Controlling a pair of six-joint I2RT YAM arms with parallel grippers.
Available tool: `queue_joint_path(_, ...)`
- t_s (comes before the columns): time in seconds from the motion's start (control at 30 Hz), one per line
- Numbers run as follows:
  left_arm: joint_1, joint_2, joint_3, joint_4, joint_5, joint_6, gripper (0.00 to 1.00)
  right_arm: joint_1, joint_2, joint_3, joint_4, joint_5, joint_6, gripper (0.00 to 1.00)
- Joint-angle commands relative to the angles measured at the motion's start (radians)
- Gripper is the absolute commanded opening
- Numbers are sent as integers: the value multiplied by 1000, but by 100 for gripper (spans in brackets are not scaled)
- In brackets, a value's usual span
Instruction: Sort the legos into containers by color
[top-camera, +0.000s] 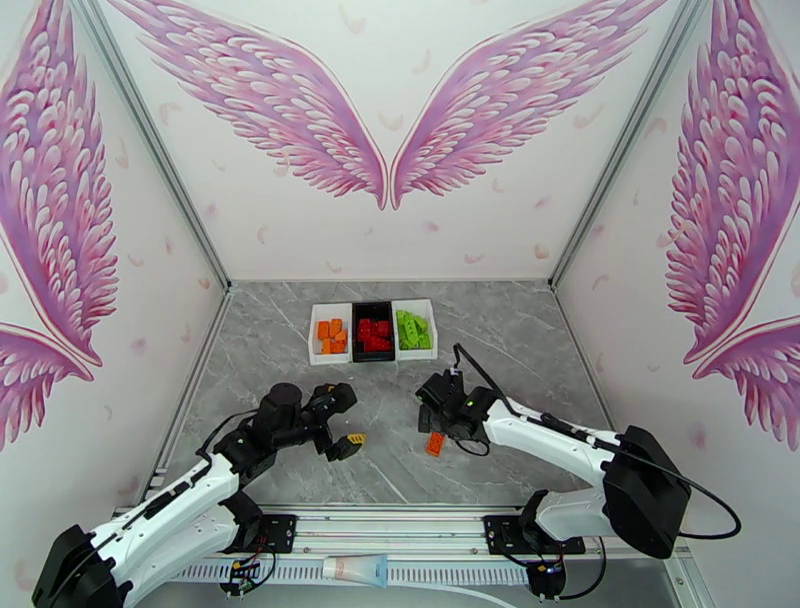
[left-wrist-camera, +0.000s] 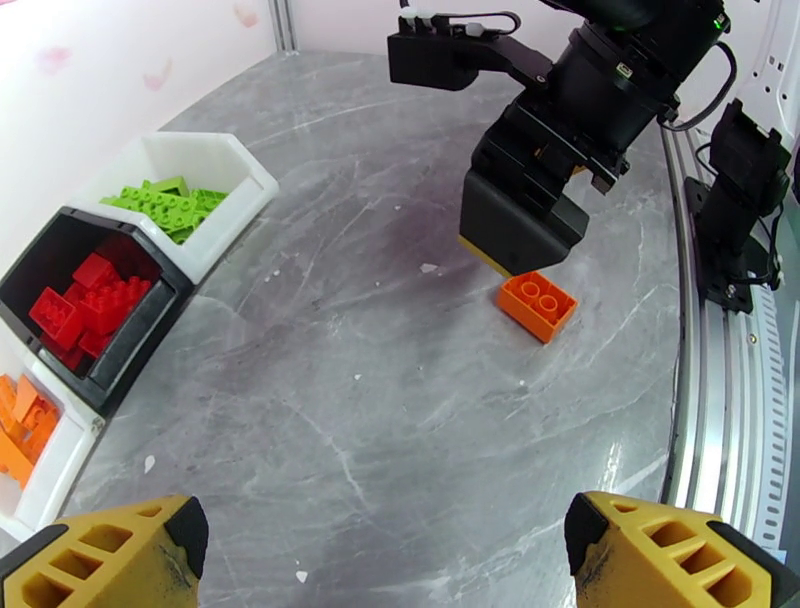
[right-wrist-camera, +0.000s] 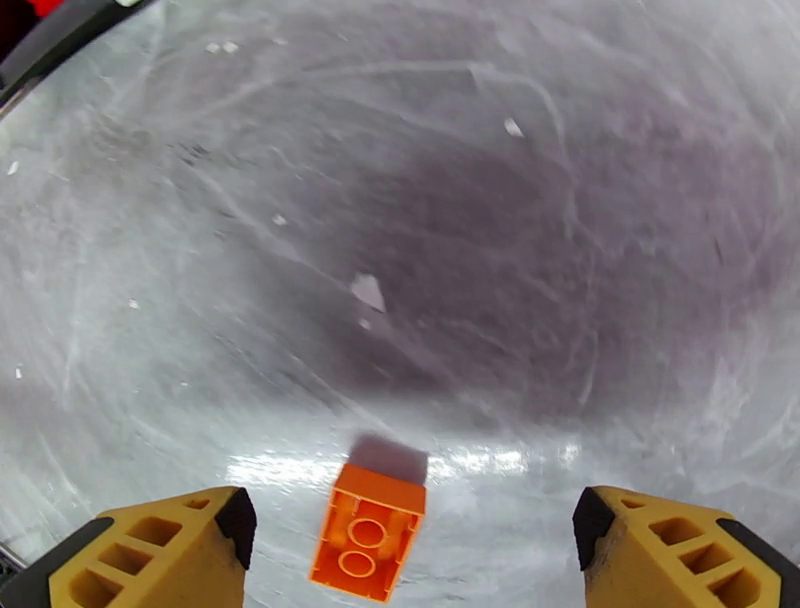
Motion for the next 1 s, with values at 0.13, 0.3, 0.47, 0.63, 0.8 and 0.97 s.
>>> queue_joint_path(0.13,-14,65,62,13,36,24,99,8,84,8,23,-81,78,79)
queue_joint_path(0.3,-22,79,62,27,29,17,99,15,122,7,24,-111,87,72)
queue_joint_path(0.47,-27,84,61,31,12,10,99,16,127,-4,24,-117,92,56)
queue_joint_path(0.63,-29,77,57,18,2,10,99,17,137,-10,31,-118,91,43)
queue_joint_path(0.8,-29,50,46,19,-19,-1,99,16,152,2,24,-107,84,41)
queue_joint_path(0.97,-29,30,40,11,-31,-4,99,17,166,1,33,-114,80,45)
